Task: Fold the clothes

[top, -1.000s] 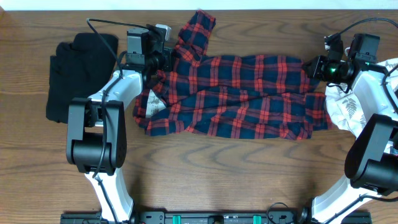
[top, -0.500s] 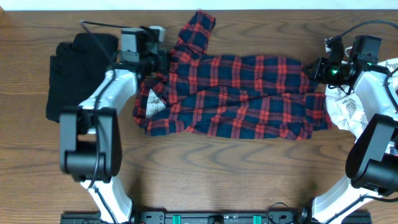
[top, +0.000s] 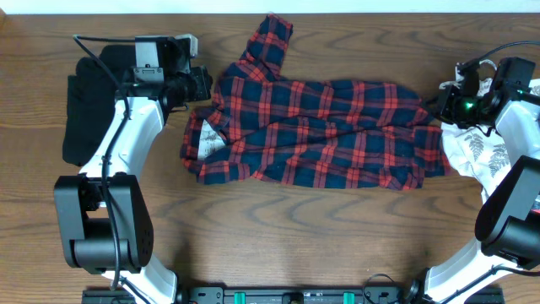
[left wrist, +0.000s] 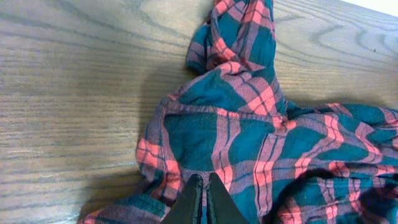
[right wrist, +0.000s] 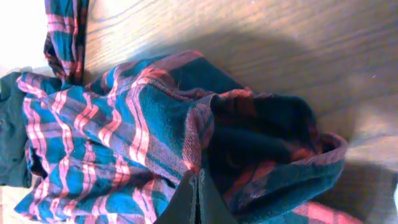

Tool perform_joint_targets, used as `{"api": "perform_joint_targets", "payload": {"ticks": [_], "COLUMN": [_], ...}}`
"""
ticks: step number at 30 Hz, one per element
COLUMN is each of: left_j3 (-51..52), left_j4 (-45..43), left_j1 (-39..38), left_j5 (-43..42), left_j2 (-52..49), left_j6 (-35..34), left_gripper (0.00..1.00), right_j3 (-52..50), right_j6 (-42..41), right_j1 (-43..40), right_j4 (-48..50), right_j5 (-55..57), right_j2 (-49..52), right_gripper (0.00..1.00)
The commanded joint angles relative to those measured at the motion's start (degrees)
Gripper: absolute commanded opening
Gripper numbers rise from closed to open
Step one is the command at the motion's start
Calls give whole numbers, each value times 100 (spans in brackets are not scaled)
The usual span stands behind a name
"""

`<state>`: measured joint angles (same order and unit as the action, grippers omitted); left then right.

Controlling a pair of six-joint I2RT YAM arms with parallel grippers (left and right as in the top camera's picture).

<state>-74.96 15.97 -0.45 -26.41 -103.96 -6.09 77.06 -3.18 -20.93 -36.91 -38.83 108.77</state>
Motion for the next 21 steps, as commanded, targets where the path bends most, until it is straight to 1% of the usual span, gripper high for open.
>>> {"api": "perform_joint_targets", "payload": {"ticks": [1,6,7,8,9,11,13,15,17,18,19,21], "left_j3": [-72,-70,-70,-70,-70,-72,-72,-72,-94,-129,-225,-503], "left_j4": [-76,-557,-728,-901,-1056,-1349,-1576,-1853,-2159,-2249,-2299,-2262], "left_j1": [0,-118,-173,-216,-249,-286,-284,-232,-142,-101,-44,33], "left_j5": [-13,-11,-11,-9,-11,-13,-31,-365,-708,-826,-1034,-1377], "left_j2": [127,107,92,57,22,-92,-264,-511,-793,-916,-1091,-1412], "left_j6": [-68,-55,-17,-15,-22,-46,-299,-474,-859,-1010,-1191,-1333], "left_gripper": [6,6,13,24,27,29,36,36,36,38,39,38], "right_j3": [-24,-24,-24,-24,-24,-24,-24,-24,-24,-24,-24,-24], "right_j6": [72,70,70,70,70,70,70,70,70,70,70,70], "right_j1": [-44,-37,-37,-37,-37,-37,-37,-37,-37,-37,-37,-37], "right_j4": [-22,-17,-17,-17,-17,-20,-17,-17,-17,-17,-17,-17], "right_j5": [-109,-109,-109,-109,-109,-107,-109,-109,-107,-107,-107,-107], "right_j2": [-109,-109,-109,-109,-109,-109,-109,-109,-109,-109,-109,-109], "right_gripper": [1,1,1,1,1,1,1,1,1,1,1,1]}}
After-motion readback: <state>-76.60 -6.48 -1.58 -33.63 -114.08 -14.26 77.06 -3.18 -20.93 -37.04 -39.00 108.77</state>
